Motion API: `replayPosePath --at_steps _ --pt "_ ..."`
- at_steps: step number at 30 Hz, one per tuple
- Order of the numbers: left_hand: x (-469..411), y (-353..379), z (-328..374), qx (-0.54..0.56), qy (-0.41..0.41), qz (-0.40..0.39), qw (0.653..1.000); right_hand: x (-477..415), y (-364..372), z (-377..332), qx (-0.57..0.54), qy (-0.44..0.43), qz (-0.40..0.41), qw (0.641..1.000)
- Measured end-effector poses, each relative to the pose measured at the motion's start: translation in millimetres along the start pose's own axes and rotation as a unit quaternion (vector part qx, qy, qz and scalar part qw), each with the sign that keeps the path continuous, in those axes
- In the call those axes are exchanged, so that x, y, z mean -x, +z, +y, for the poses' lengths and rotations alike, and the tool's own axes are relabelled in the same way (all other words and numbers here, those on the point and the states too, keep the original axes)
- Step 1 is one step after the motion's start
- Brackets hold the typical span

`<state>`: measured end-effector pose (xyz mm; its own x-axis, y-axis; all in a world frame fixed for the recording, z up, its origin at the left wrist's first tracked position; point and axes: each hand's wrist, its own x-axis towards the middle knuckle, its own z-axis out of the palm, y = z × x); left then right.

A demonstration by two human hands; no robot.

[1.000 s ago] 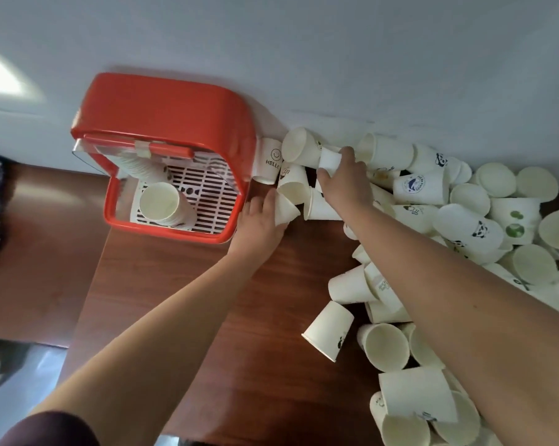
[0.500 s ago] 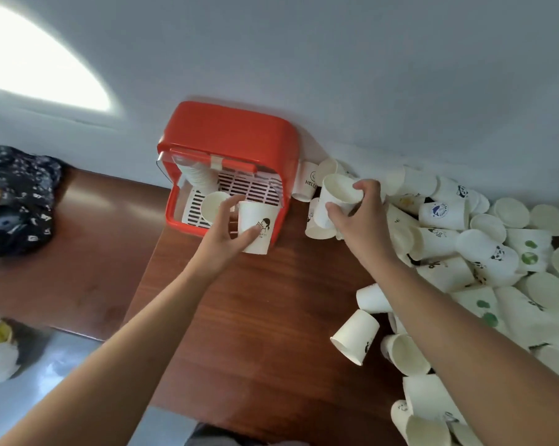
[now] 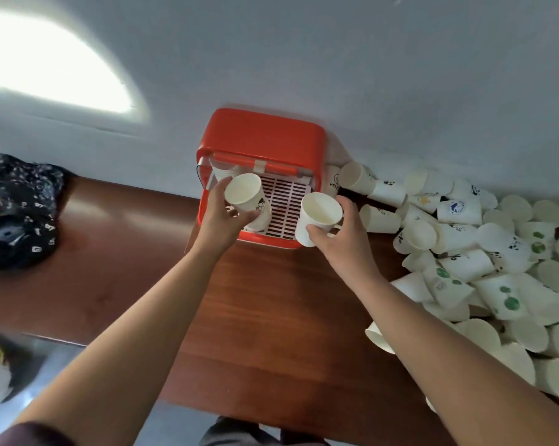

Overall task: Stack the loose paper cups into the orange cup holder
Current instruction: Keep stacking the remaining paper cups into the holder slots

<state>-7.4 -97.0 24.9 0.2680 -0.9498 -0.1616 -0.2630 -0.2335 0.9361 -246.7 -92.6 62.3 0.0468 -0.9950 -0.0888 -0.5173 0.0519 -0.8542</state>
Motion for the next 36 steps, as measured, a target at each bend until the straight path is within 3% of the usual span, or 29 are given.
replayPosePath --at_steps 7,10,16,23,30,36 --pt "-6.5 10.2 -23.3 -0.197 0.065 0.006 0.978 12.8 12.1 -2.8 -0.010 0.017 0.038 0.999" --pt "-10.9 7.6 -31.4 -0.248 0.044 -0.044 0.967 10.4 20.6 -2.8 -0.011 0.033 0.040 0.999" --pt "-14.9 -6.6 -36.6 -0.249 0.015 -0.164 0.954 -4.6 41.9 -18.1 -0.055 0.033 0.038 0.997" --pt "-23.3 -28.5 -32.2 -0.123 -0.031 -0.150 0.980 -20.3 80.5 -34.8 -0.039 -0.041 0.003 0.998" --pt "-30.3 -29.2 -25.4 -0.009 -0.048 -0.179 0.983 -38.1 106.7 -31.0 0.032 -0.040 -0.034 0.998" --pt "-31.3 -26.6 -34.0 -0.144 0.044 -0.185 0.971 -35.1 106.0 -10.9 0.089 0.030 -0.111 0.989"
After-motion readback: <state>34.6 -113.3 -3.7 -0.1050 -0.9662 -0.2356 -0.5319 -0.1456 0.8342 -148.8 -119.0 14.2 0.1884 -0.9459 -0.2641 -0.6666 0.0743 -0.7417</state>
